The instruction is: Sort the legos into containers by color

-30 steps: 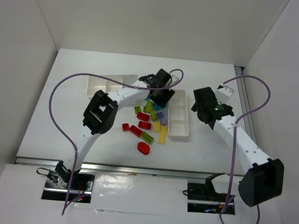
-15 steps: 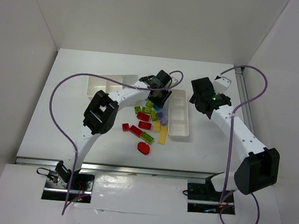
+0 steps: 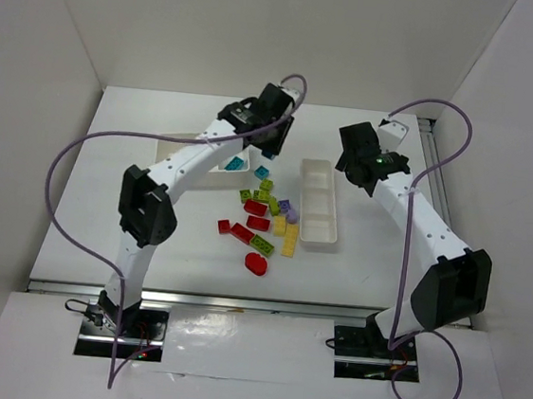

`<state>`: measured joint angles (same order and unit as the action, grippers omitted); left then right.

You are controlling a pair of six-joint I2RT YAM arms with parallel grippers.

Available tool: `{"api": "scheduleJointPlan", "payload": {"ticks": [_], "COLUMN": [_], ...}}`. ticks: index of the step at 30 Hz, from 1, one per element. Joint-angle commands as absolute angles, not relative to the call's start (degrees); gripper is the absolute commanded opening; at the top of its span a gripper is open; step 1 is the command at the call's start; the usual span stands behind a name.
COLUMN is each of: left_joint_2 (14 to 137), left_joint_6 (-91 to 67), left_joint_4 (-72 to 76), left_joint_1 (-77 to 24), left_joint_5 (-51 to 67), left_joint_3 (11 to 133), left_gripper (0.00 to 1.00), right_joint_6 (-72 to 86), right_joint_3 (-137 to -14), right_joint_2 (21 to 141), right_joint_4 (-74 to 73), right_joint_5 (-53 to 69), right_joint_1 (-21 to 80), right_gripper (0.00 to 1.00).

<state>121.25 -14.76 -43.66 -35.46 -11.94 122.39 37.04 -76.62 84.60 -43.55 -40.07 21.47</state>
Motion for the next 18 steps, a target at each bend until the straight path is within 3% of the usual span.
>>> {"api": "scheduleJointPlan", "payload": {"ticks": [1,7,13,14,15,16,18], "left_joint_2": [117.1,116.3,120.9,120.9,121.7,121.7,121.7], "left_joint_6": [-20.6,-25.7,-27.3,-27.3,-27.3,-27.3,-26.6], "left_joint_4": [-47.5,-45.1,-44.5,-44.5,-44.5,-44.5,-43.3], "left_joint_1": [-30.3,-23.0,-21.1,-21.1,-21.1,-21.1,-21.1], "left_joint_5": [-15.8,-11.4,-10.3,-10.3,-9.2,-9.2,-6.9], "left_joint_3": [120.3,113.6,115.6,116.4,116.4,117.2,117.2], "left_gripper": [0.0,0.0,0.01,0.12,0.31,0.63,0.72], "right_joint_6": [36.2,36.2,36.2,36.2,36.2,36.2,36.2], "right_joint_3": [-79.1,-78.6,-77.3,-77.3,-77.3,-77.9,-77.9], "right_joint_2": [86.0,87.2,87.2,87.2,87.2,87.2,87.2], "right_joint_4": [-42.5,-41.4,-41.4,-41.4,-41.9,-41.9,-41.9], "right_joint_5": [-39.8,-38.6,-38.6,-38.6,-39.1,-39.1,-39.1], "right_joint_1": [20.8,20.8,20.8,20.8,20.8,20.8,20.8], "right_gripper": [1.0,1.0,1.0,1.0,1.0,1.0,1.0]}}
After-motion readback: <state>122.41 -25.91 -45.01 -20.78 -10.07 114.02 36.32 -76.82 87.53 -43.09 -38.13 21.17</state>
